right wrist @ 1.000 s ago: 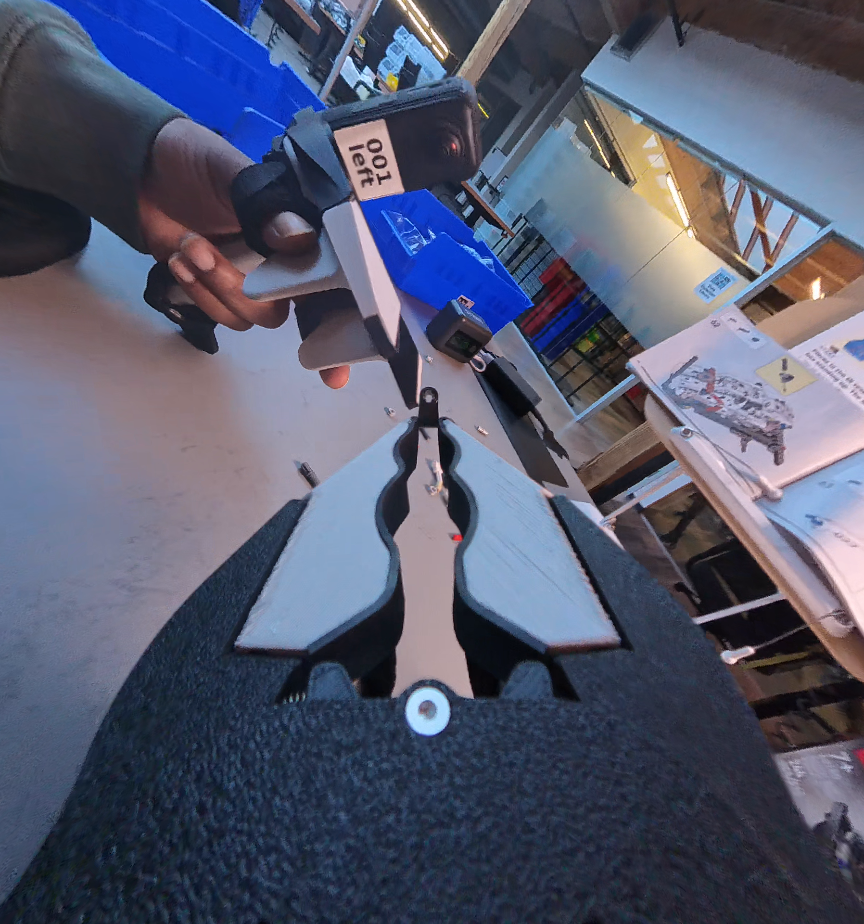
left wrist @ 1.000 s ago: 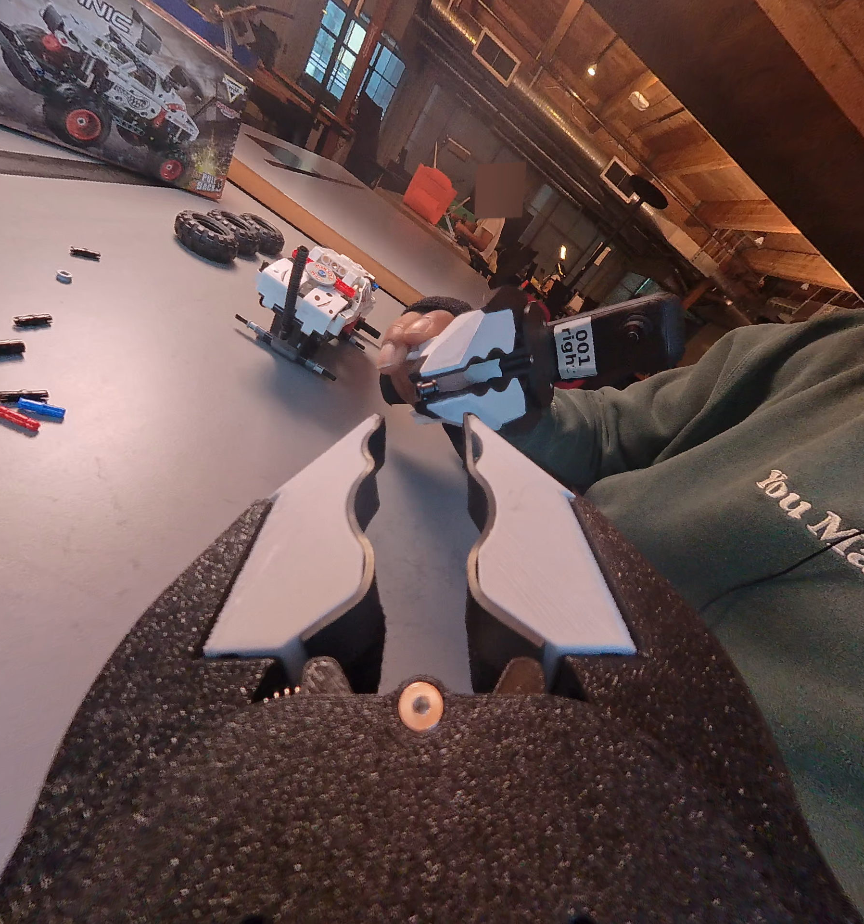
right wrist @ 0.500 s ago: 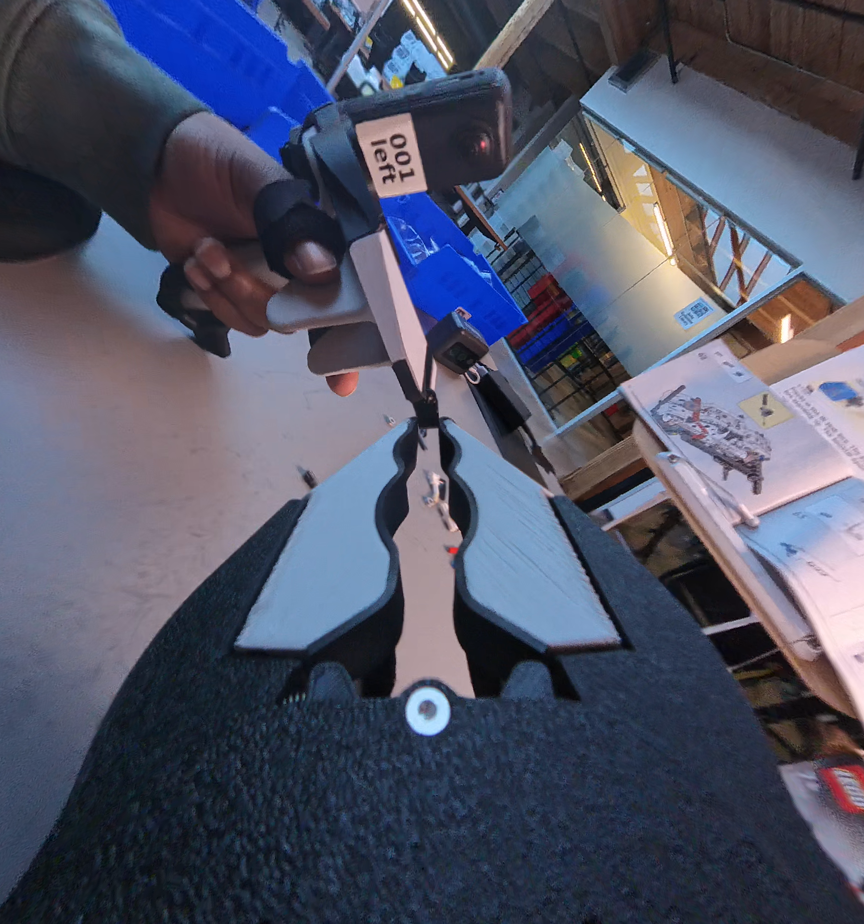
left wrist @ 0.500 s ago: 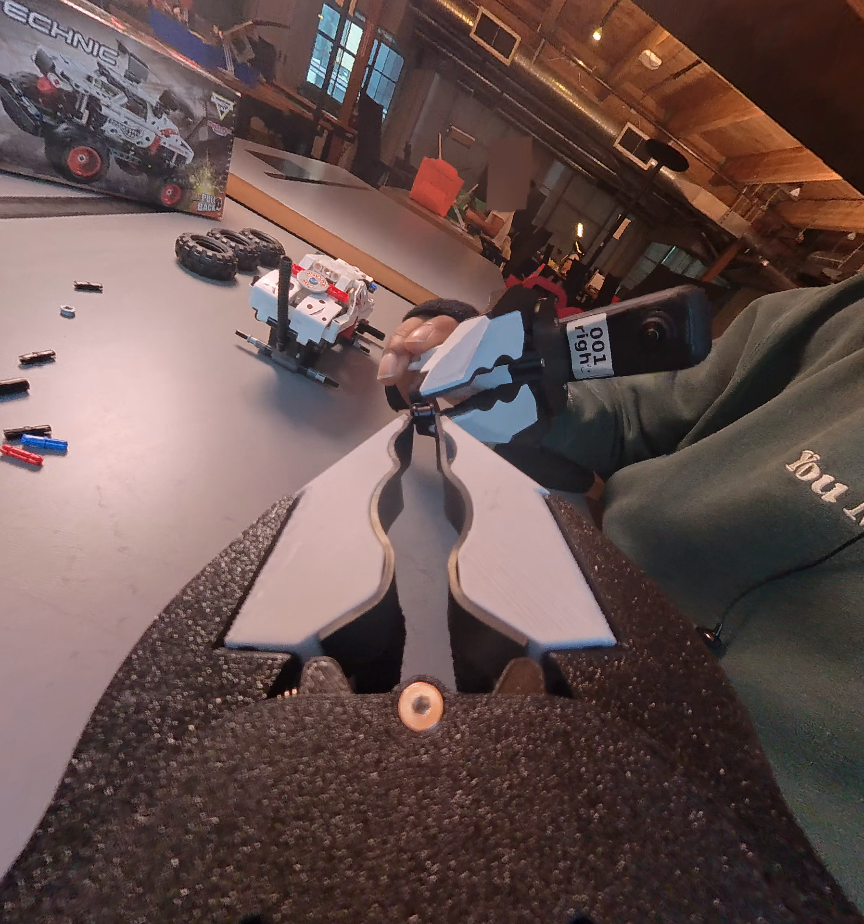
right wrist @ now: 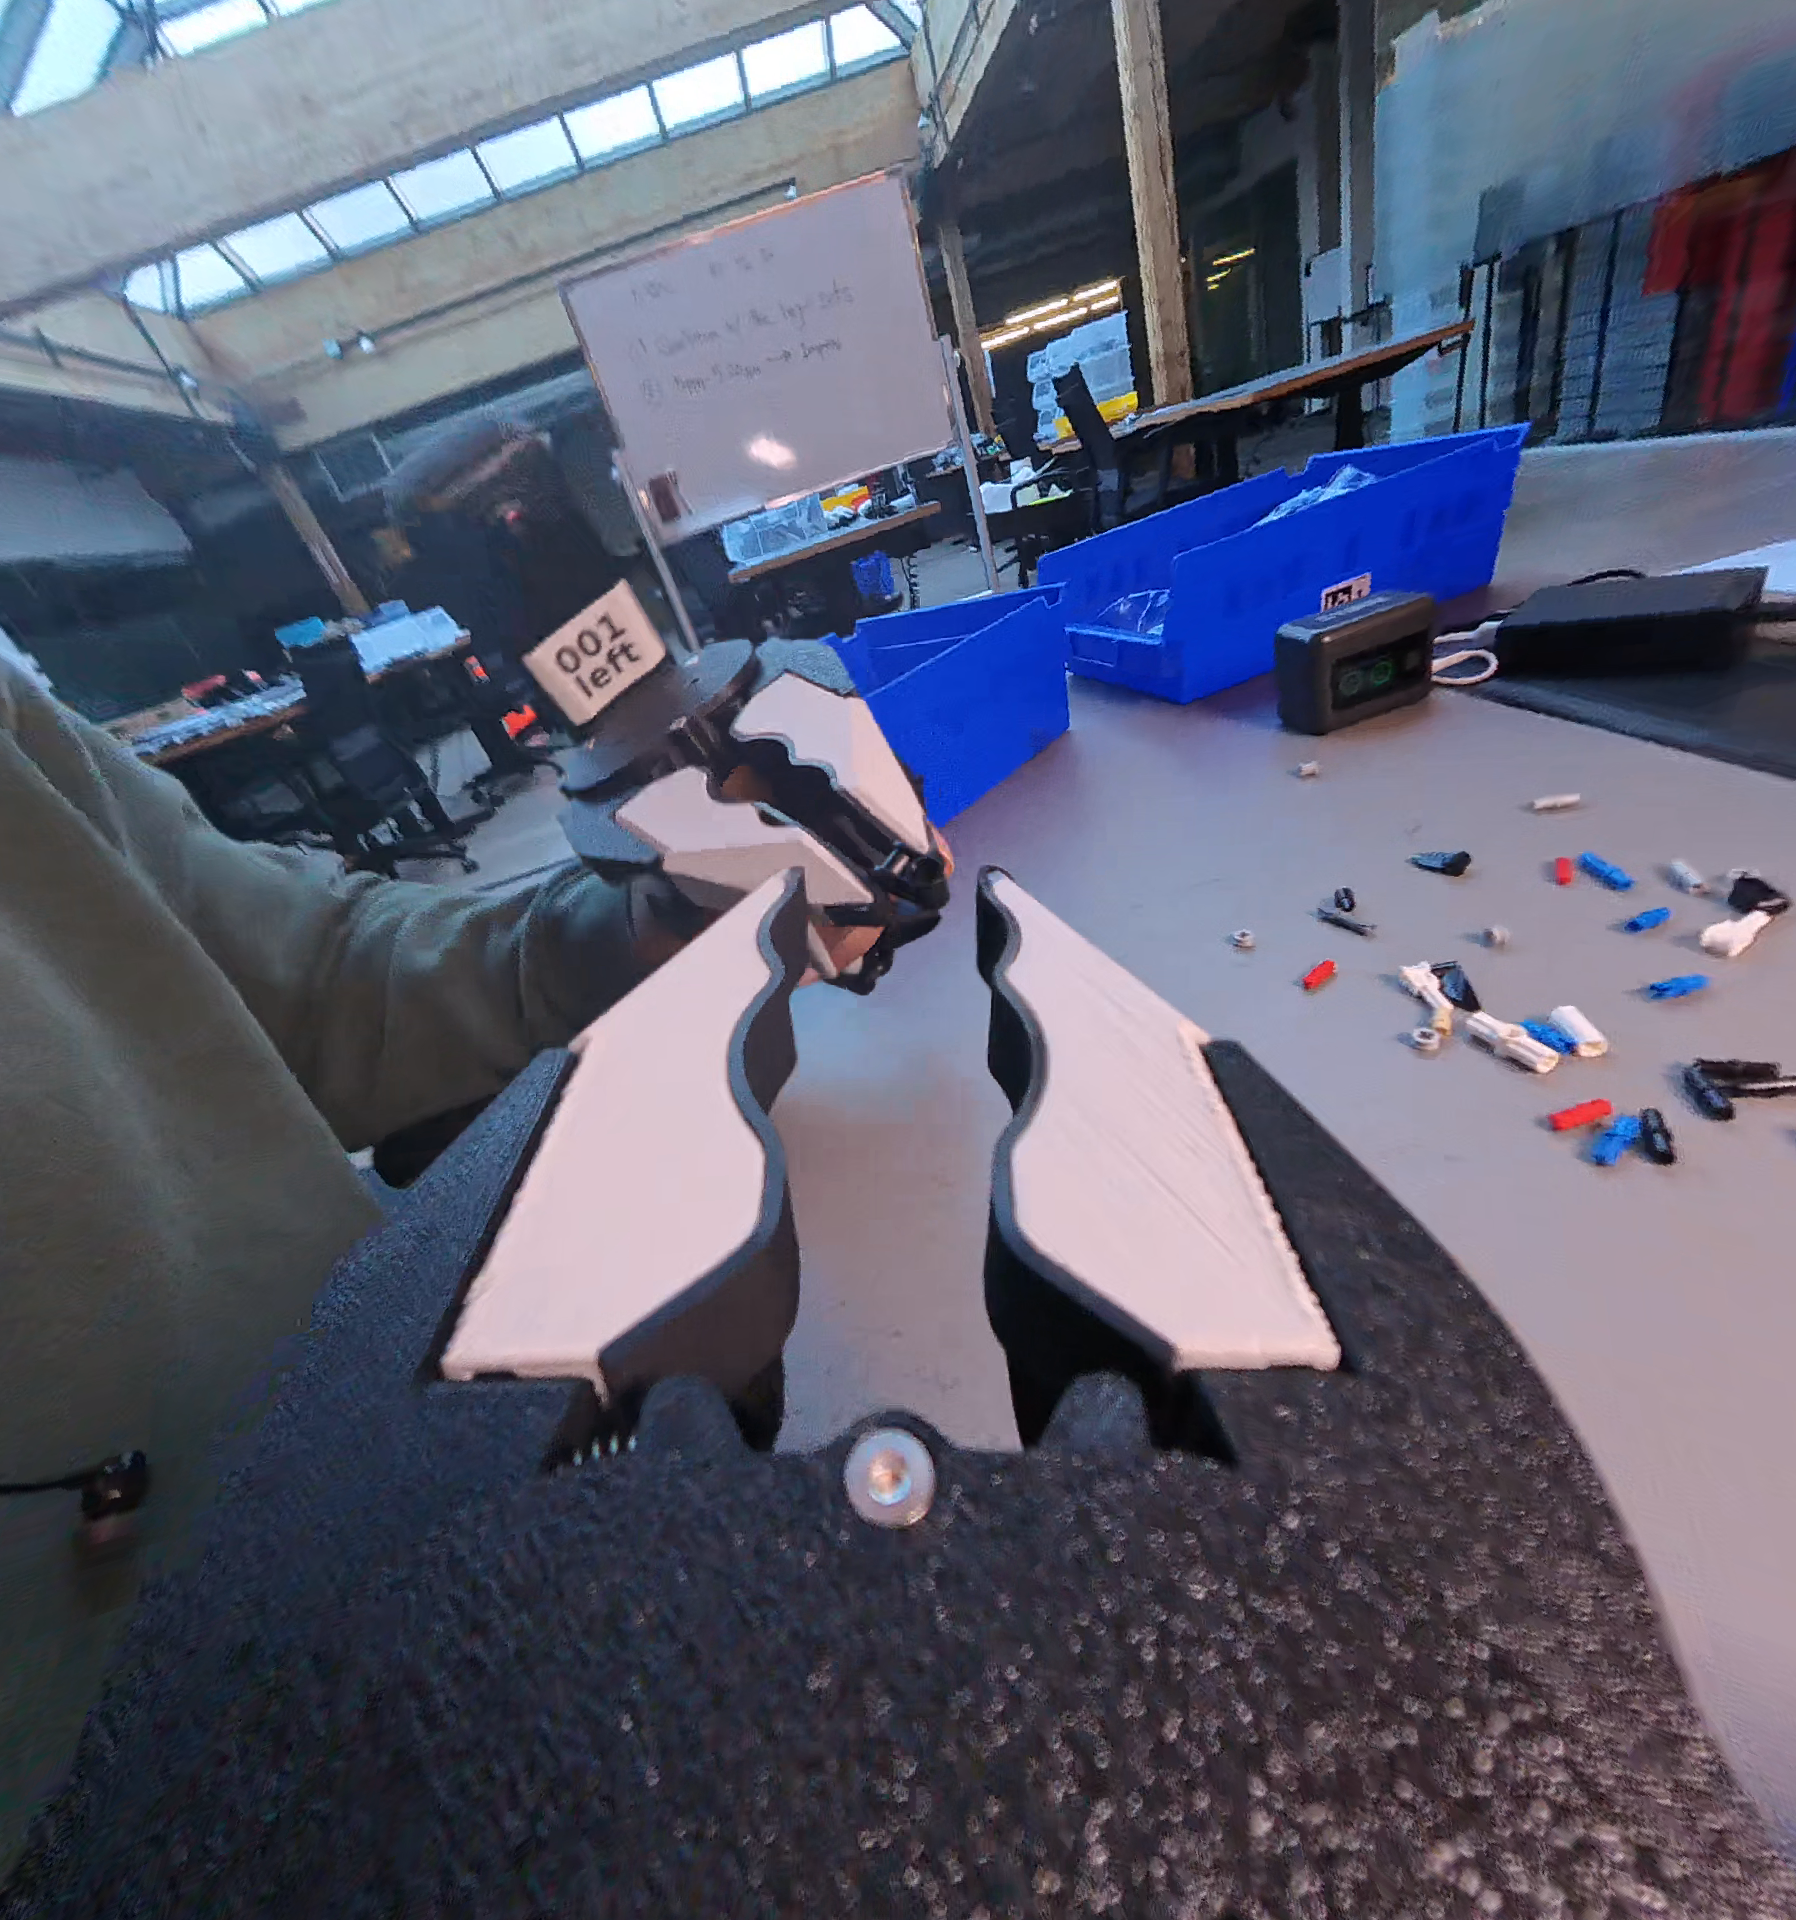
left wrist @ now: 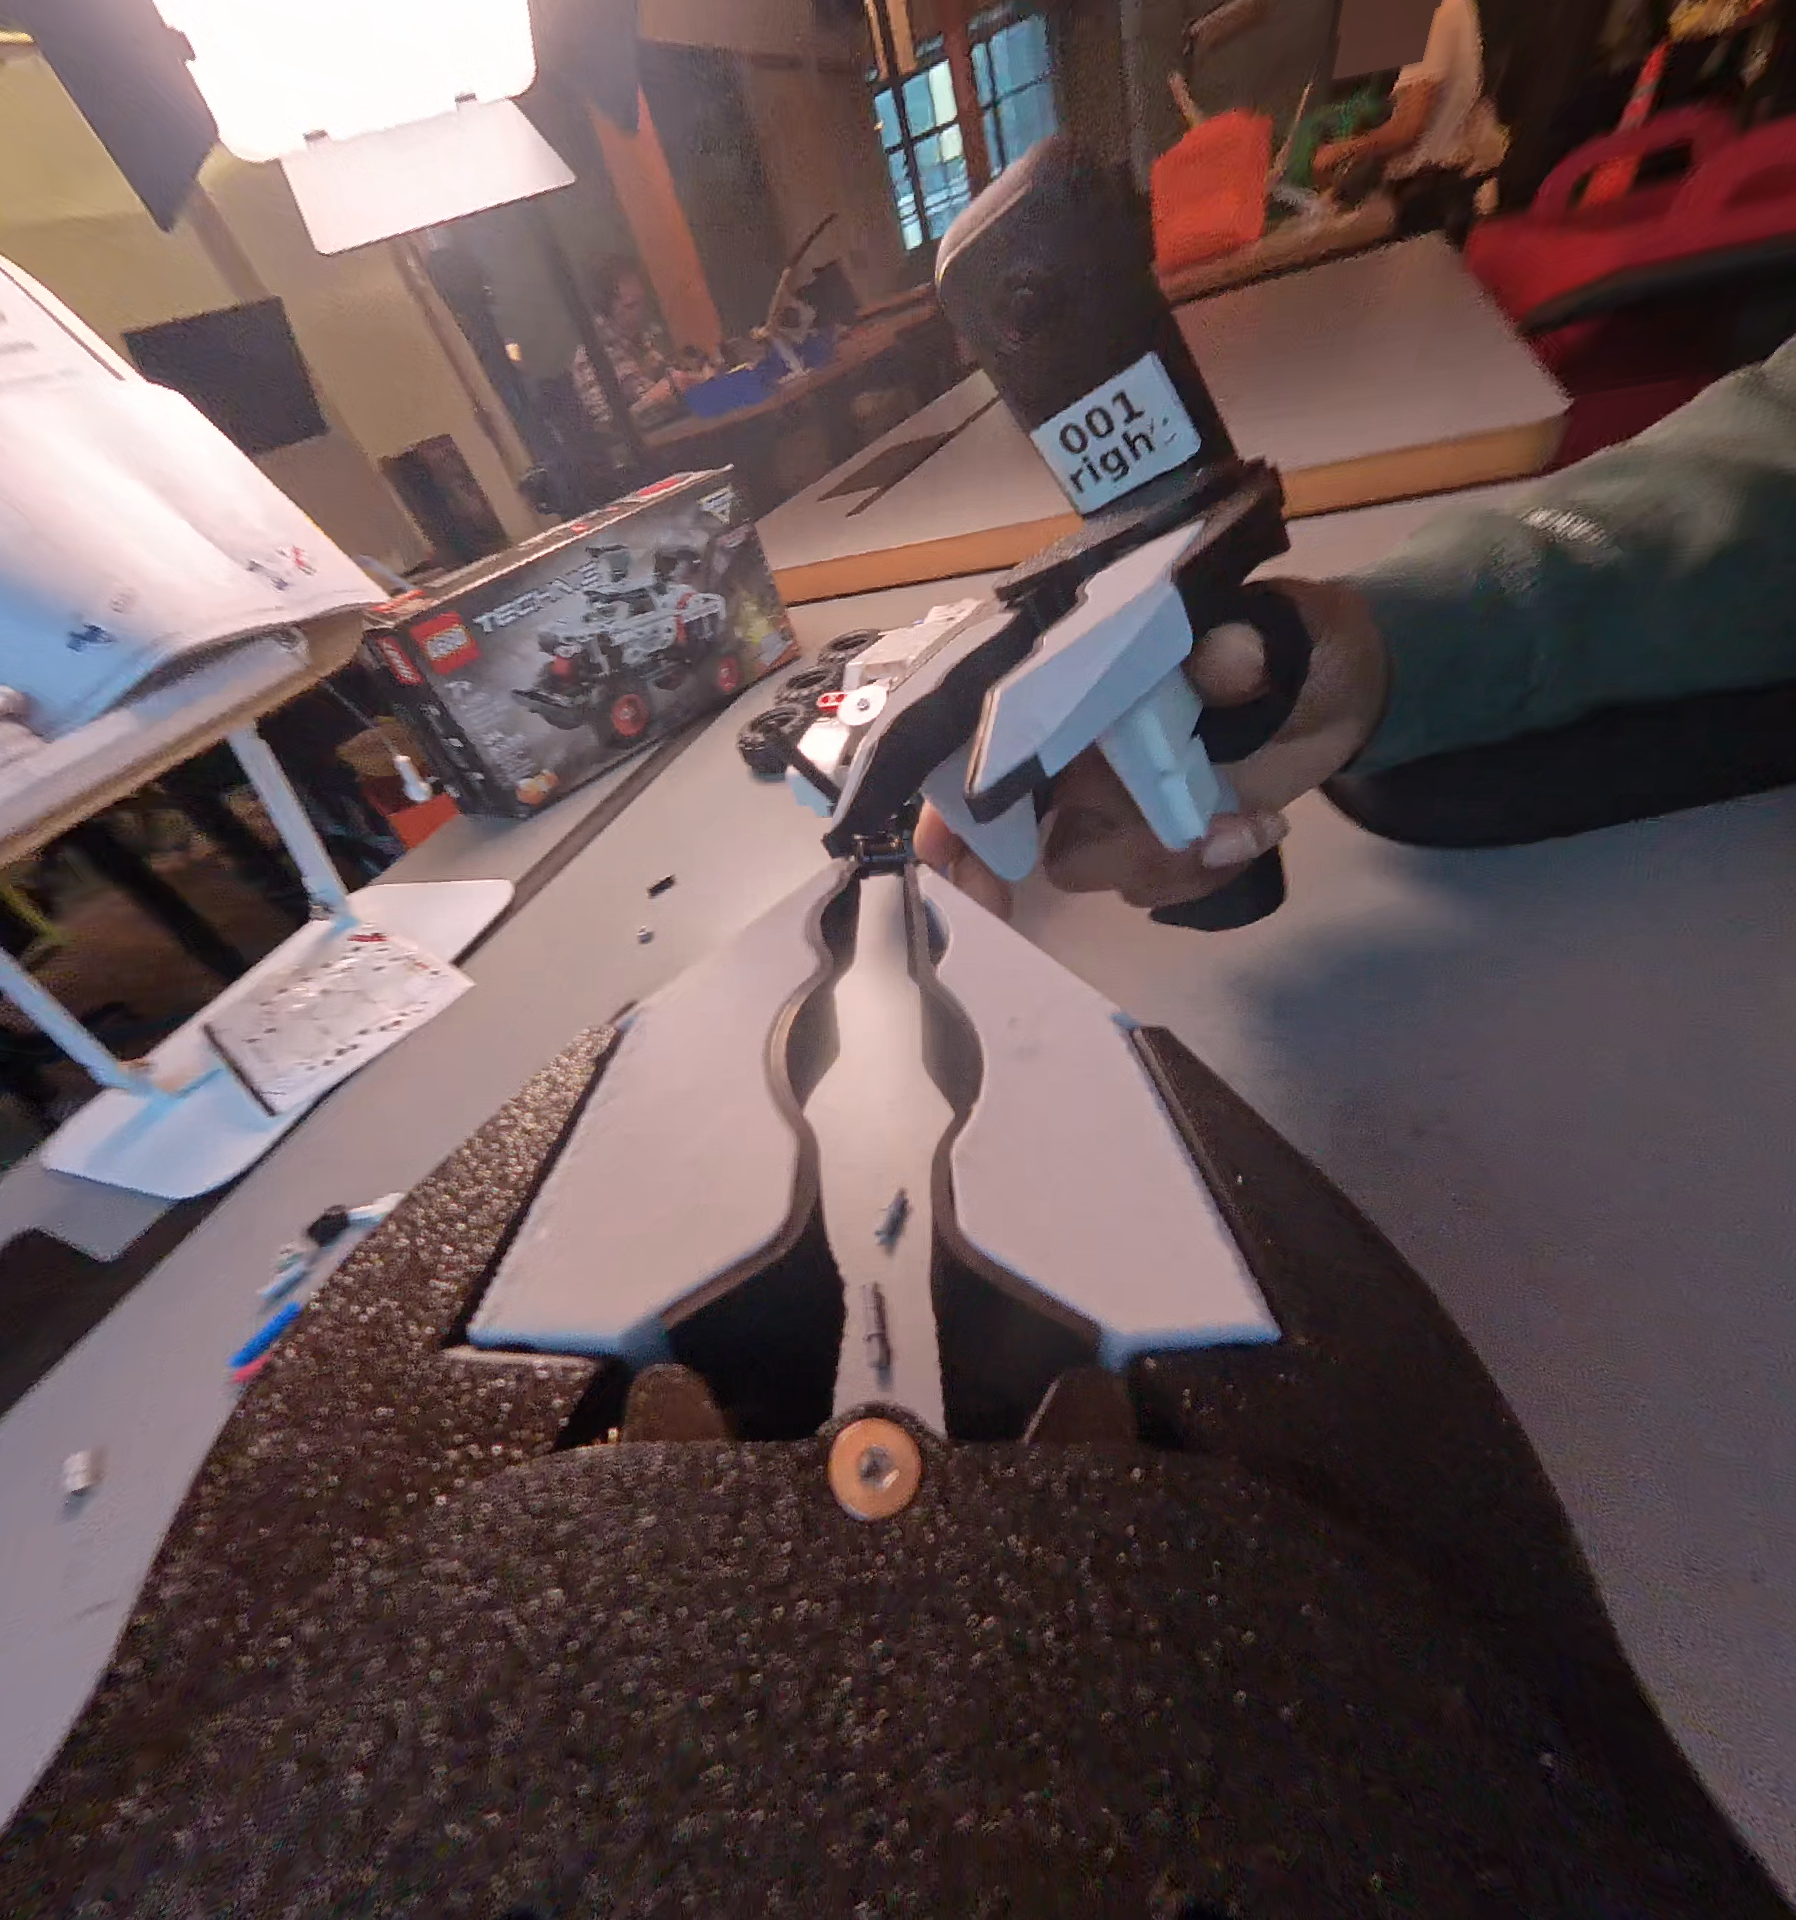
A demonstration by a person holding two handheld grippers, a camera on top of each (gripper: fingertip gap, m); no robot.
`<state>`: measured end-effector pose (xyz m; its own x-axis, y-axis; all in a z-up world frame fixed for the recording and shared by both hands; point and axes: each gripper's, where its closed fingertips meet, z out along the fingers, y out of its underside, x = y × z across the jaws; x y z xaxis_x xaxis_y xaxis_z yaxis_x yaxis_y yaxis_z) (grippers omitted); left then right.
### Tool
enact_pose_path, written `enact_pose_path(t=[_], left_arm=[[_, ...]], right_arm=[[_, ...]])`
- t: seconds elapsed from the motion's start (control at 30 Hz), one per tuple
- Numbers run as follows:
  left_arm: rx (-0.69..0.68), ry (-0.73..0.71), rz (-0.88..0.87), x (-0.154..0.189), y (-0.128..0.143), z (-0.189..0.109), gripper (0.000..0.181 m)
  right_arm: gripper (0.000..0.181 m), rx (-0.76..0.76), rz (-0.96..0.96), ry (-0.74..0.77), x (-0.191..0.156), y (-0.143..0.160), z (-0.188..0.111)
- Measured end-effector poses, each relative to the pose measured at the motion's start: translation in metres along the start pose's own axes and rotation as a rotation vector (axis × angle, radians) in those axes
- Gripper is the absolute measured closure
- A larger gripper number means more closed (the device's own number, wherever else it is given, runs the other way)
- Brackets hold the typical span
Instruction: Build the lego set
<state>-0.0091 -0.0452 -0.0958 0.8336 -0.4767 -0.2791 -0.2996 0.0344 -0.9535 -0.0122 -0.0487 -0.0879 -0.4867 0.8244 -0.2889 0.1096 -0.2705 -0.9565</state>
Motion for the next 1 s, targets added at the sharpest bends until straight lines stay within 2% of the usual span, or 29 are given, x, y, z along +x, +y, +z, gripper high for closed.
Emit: enact_pose_path(t=[0.17,0.4,0.63,0.67,0.73,0.77,0.8,0.9,1.0], left_arm=[[-0.067,-0.139,0.179,-0.008,0.005,0.002,0.174],[-0.106,-0.179,0.272,-0.008,0.008,0.004,0.174],[-0.043,-0.094,0.225,0.005,-0.002,0.002,0.17],[-0.022,-0.046,0.164,0.007,-0.003,0.001,0.168],[0.011,0.074,-0.08,0.008,-0.003,-0.002,0.164],[0.024,0.072,-0.217,-0.003,-0.003,-0.005,0.164],[0.043,0.077,-0.349,-0.013,-0.002,-0.007,0.164],[0.088,0.212,-0.72,-0.02,0.001,-0.011,0.163],[0.074,0.293,-0.888,-0.014,0.01,-0.006,0.161]], right_arm=[[0.156,0.014,0.086,0.061,0.007,0.002,0.006],[0.164,0.033,0.095,0.114,0.015,0.005,0.007],[0.167,0.038,0.119,-0.027,0.005,0.001,0.001],[0.167,0.03,0.103,-0.036,0.004,0.0,0.0],[0.167,0.015,0.044,-0.014,0.007,-0.002,-0.004],[0.167,-0.004,-0.003,0.011,0.01,-0.002,-0.005],[0.167,-0.036,-0.07,0.047,0.014,0.001,-0.007],[0.167,-0.141,-0.278,0.119,0.017,0.014,-0.006],[0.167,-0.159,-0.312,0.105,0.01,0.02,0.0]])
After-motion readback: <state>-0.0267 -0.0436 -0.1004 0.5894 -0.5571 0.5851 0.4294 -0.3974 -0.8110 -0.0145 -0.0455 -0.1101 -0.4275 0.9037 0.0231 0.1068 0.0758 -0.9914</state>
